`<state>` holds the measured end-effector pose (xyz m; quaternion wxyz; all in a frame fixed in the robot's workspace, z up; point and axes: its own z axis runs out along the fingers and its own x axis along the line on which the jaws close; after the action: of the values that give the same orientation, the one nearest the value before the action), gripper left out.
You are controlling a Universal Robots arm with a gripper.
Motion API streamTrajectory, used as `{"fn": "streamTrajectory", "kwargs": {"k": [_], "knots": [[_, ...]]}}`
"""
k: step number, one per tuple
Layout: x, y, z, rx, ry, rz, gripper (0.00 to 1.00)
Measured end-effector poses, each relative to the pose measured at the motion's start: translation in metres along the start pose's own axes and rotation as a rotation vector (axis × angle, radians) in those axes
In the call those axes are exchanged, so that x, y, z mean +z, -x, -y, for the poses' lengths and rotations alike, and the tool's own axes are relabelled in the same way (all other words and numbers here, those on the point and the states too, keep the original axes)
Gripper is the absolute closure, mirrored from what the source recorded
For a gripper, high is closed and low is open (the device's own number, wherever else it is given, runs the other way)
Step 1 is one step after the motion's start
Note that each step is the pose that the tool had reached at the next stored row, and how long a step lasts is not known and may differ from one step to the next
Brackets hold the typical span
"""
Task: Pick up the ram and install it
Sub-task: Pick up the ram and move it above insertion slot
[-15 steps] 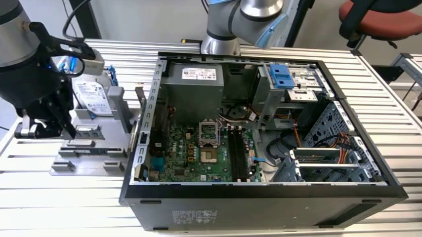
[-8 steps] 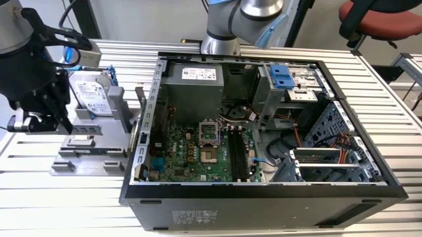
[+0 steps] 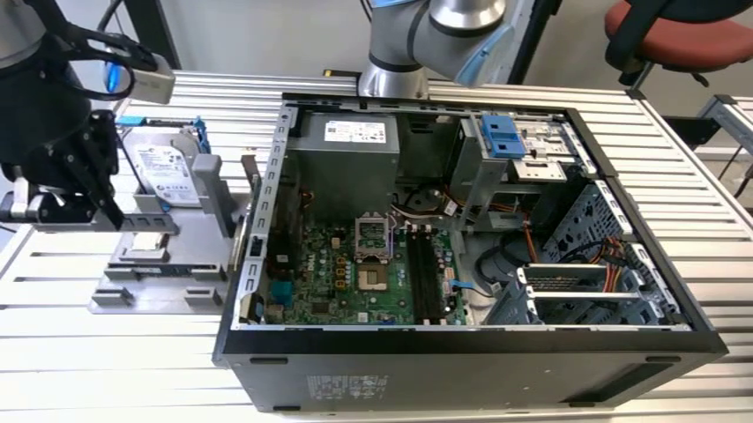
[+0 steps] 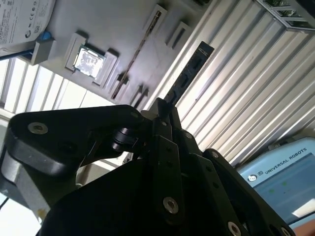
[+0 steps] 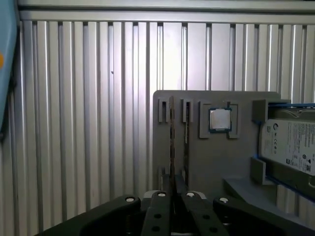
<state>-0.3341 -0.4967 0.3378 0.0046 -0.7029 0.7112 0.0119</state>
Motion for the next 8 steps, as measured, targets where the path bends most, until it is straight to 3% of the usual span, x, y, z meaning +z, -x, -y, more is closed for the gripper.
{"fn": "streamTrajectory", "kwargs": {"k": [8], "knots": [[-0.0145, 0.0003, -0.0002, 0.0, 0.0, -0.0001, 1.0]]}}
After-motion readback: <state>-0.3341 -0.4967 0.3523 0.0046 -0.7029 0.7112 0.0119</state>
